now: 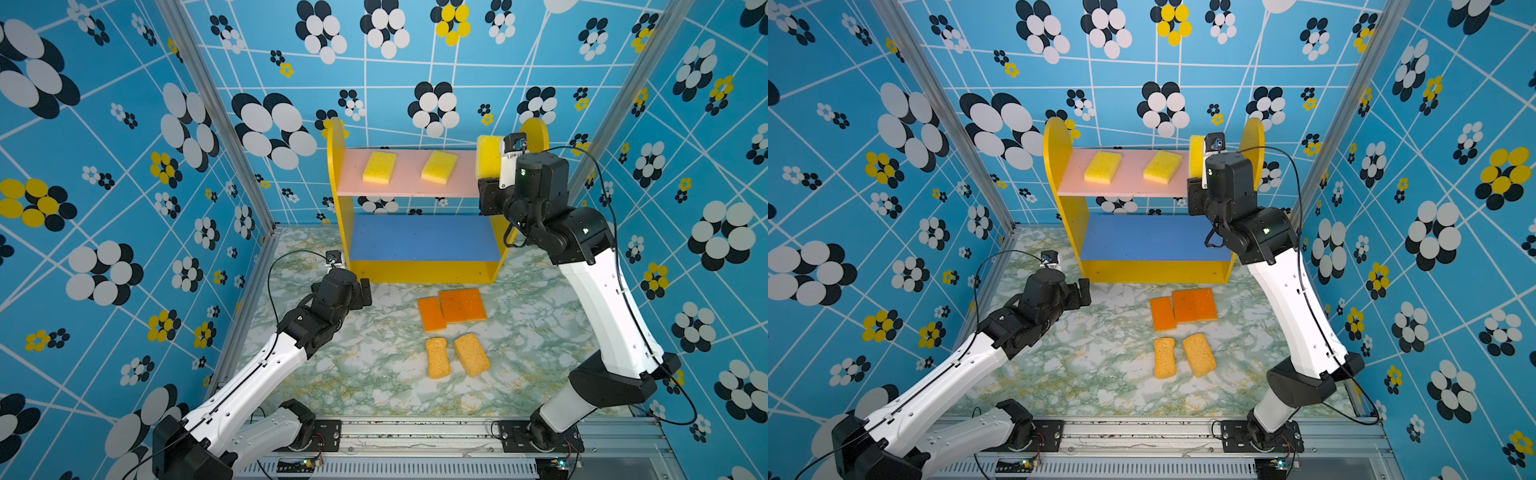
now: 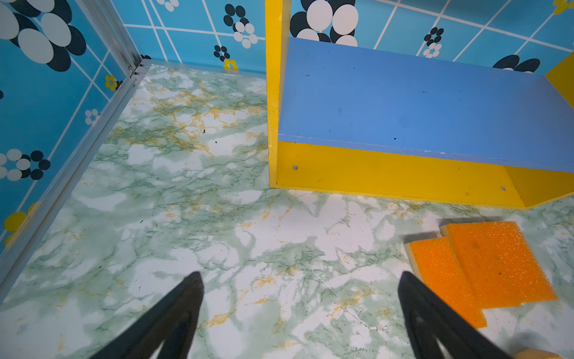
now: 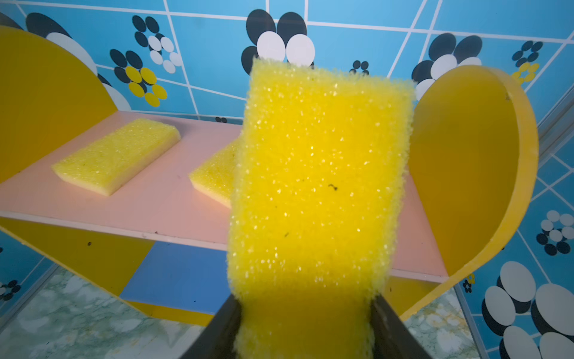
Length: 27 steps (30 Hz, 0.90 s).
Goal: Arrange cleaning sponges on a shelf
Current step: Place the cleaning sponge at the shelf.
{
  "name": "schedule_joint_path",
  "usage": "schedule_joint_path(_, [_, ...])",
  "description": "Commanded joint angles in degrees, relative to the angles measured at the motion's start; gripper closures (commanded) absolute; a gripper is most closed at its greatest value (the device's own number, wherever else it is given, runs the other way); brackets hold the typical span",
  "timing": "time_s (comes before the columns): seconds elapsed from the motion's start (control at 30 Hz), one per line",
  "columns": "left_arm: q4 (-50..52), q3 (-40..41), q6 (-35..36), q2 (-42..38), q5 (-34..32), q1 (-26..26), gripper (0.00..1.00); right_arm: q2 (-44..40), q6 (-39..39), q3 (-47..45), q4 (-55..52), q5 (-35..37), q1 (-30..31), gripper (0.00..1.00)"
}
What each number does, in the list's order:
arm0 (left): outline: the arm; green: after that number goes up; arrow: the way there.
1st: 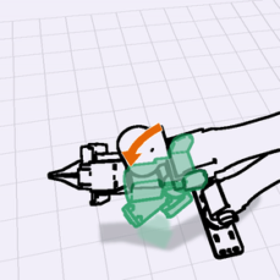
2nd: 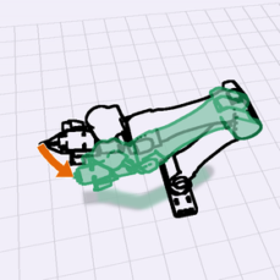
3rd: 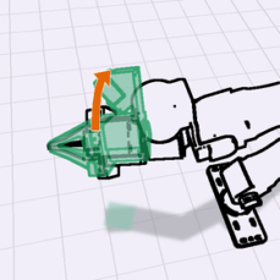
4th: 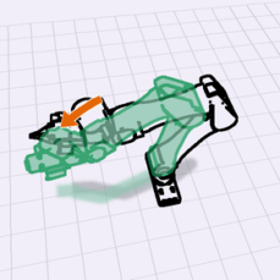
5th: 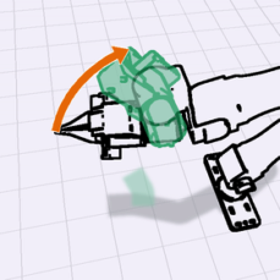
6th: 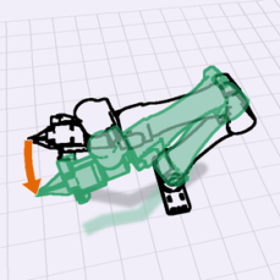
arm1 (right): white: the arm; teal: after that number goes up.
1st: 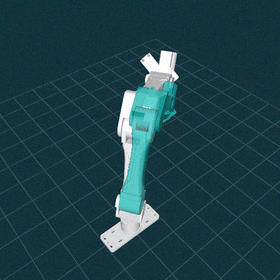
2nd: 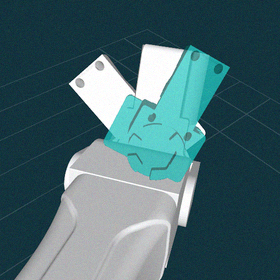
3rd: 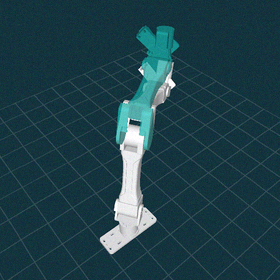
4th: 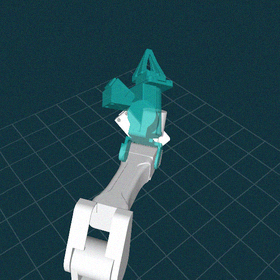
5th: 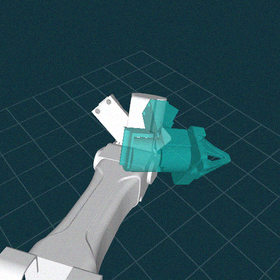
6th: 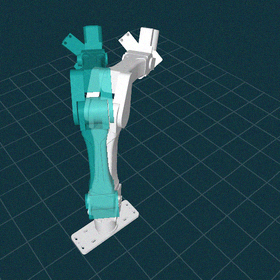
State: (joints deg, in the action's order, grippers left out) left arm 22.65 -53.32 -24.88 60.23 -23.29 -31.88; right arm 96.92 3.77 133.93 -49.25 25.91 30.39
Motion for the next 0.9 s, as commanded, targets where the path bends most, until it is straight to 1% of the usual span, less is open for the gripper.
schedule_joint_path(0.0, [-1.03,-1.11,-0.21,-1.07,0.72,0.41,0.01,4.78,-1.48,6.21,-4.21,0.98,-1.92,0.44])
schedule_joint_path(0.13, [-0.64,-1.00,-0.33,-1.58,0.62,0.37,0.01,10.73,-0.24,14.22,-7.86,-0.69,-4.36,0.44])
schedule_joint_path(0.23, [-0.02,-1.06,-0.66,-1.85,0.52,0.41,0.01,13.64,1.33,16.86,-8.93,-2.44,-5.92,0.44])
schedule_joint_path(0.37, [0.40,-1.00,-0.83,-2.26,0.76,0.42,0.01,15.52,2.97,16.98,-8.67,-4.32,-7.58,0.43])
schedule_joint_path(0.57, [0.90,-1.08,-1.00,-3.31,0.27,0.42,0.01,16.62,3.00,16.98,-7.80,-6.17,-8.68,0.43])
schedule_joint_path(0.87, [0.92,-1.17,-1.52,-3.11,0.42,0.41,0.01,17.67,3.51,16.98,-8.53,-6.84,-9.57,0.42])
